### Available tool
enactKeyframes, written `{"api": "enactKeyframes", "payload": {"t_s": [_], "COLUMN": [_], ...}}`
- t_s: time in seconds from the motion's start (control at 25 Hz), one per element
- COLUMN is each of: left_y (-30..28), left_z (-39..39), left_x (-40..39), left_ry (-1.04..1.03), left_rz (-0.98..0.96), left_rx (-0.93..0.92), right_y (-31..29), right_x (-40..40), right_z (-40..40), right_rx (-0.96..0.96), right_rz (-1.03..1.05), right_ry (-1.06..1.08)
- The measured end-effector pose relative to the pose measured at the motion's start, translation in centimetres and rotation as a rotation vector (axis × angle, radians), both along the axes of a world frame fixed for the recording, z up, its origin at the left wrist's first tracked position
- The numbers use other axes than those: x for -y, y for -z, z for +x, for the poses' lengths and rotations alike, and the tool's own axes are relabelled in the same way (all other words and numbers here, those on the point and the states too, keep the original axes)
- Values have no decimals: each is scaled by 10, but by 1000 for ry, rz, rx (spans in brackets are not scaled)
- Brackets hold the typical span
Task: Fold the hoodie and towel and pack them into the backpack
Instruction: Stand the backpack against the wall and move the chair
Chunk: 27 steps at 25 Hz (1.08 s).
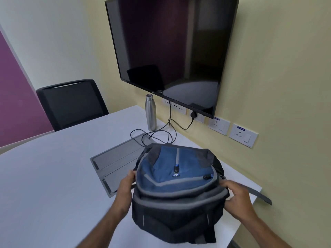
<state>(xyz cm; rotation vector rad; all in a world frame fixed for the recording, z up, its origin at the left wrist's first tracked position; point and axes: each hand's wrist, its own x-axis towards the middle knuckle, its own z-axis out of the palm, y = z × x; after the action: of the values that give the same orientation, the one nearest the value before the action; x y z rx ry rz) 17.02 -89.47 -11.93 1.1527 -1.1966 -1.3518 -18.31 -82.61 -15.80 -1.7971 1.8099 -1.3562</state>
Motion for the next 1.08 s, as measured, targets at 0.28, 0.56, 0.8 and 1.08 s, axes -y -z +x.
{"api": "enactKeyframes", "payload": {"t_s": [0.28,0.56,0.8,1.08], "left_y": [-69,-106,-69,-29], "left_z": [-5,-56,-66,-48], "left_x": [34,38,31,36], "left_ry": [326,333,98,268], "left_rz": [-121,-194,-194,-128], "left_rx": [-125,-112,108,222], "right_y": [-77,-128,-105,-85], "right_x": [3,-12,-28,-39], "right_z": [9,2,-4,-19], "right_rx": [285,332,309,154], "right_rz": [-92,-126,115,403], "right_ry": [174,444,331,212]}}
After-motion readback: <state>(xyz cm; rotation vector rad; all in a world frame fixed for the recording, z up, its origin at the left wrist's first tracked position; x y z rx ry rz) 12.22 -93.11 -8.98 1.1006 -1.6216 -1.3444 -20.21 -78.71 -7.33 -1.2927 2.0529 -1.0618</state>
